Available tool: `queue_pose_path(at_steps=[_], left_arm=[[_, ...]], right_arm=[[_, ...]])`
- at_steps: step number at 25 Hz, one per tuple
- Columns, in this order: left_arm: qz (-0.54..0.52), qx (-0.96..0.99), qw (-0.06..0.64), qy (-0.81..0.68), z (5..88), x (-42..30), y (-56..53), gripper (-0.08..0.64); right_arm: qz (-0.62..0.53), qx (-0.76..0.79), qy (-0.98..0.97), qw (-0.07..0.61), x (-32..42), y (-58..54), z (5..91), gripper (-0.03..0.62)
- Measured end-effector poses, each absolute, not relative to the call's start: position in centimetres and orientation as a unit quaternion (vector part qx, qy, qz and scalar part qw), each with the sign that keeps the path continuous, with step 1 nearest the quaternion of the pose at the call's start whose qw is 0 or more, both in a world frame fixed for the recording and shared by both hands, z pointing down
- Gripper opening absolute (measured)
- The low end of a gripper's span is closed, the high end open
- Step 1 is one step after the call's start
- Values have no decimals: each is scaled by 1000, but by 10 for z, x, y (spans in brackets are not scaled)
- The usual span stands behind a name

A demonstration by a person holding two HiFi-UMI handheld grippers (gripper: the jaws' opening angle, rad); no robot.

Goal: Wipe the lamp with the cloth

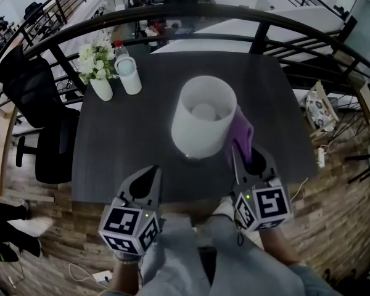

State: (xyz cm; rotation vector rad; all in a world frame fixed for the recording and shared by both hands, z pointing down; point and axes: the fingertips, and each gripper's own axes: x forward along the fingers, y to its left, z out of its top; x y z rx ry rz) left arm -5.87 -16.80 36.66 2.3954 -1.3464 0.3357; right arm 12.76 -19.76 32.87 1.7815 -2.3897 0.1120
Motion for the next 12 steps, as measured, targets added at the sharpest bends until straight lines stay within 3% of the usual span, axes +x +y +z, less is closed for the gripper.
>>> queue_pose_path(at_steps=[12], left_arm=[[118,845,191,-485,370,-74,-165,2]], right_arm=[[47,549,-830,88,82,-167,335,49]])
